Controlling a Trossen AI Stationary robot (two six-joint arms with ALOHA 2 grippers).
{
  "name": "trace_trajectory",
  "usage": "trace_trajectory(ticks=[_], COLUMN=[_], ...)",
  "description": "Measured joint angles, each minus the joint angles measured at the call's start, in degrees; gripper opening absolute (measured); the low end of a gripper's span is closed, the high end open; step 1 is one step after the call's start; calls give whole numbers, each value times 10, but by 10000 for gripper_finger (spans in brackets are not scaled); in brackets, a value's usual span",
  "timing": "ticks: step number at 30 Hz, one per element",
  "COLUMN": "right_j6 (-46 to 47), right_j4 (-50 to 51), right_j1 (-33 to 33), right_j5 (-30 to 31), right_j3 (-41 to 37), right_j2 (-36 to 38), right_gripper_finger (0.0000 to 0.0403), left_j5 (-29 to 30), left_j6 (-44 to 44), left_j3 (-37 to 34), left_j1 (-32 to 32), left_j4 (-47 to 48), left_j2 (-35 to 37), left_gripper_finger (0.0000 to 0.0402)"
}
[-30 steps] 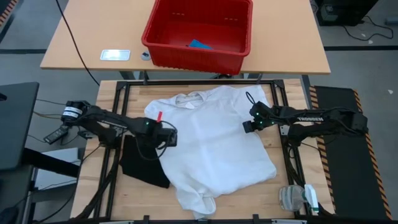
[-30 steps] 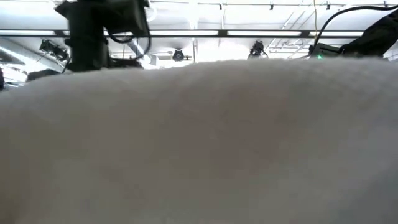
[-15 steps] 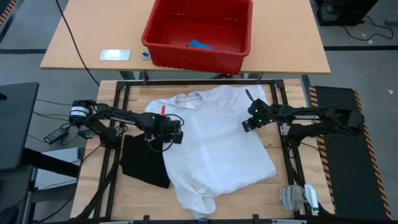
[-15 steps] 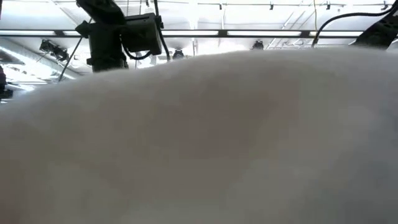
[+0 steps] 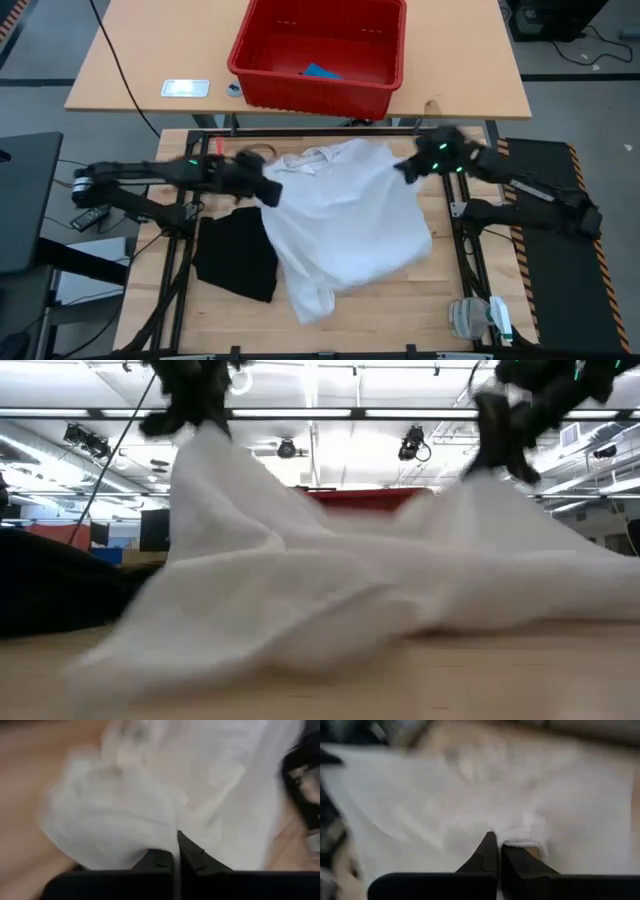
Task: Fold laundry
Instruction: Fold the white shirt
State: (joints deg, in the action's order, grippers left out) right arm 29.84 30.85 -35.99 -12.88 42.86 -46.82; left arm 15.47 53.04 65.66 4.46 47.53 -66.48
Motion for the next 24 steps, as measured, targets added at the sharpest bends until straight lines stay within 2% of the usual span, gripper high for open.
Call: trace_trajectory(ticks=[3,6,11,13,19,24], right_j6=[-6,-31,-139,-180,-238,-257], right_j4=[-4,-3,-1,-1,1,42], right_j1=[-18,-32,-62,-78,-106,-107], right_j5=[12,31,170,198,203,203], right_j3=[62,109,185,224,346,419], right_j2=[20,22,7,-5,-42,-66], right_gripper_finger=[5,5,4,4,4,4], left_j5=[45,67,96,107,94,57], left_j6=[-65,-142,-344,-413,-503,-535], left_j3=[56,106,186,212,294,352], left_j1=[8,31,88,117,195,204], left_j4=[31,51,54,41,-15,-28], left_j2=[29,38,39,39,38,35], left_gripper_finger=[1,1,1,2,10,11])
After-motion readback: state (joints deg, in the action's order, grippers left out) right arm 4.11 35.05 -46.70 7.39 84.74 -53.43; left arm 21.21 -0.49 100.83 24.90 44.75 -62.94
